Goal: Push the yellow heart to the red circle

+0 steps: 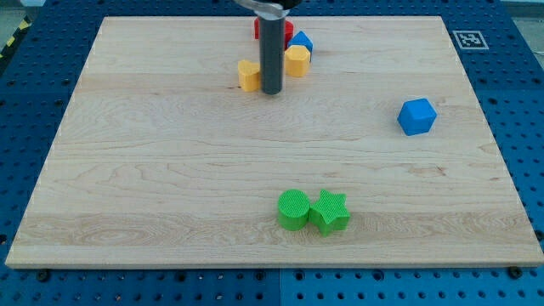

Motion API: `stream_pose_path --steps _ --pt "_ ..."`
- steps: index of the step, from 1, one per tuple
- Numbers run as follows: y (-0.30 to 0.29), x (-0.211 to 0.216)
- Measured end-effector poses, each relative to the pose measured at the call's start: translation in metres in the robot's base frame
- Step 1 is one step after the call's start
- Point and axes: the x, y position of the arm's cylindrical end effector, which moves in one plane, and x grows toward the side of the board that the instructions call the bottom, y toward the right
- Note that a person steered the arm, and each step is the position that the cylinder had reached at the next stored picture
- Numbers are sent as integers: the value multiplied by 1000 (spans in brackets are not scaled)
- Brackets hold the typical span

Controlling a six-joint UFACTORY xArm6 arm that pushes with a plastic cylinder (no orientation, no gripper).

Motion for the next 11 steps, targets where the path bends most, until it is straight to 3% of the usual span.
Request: stream_pose_path --steps 1,3,5,6,11 --pt "-50 -3" --pt "-61 -36" --pt "-51 6" --pt "-46 6" --pt "-30 -71"
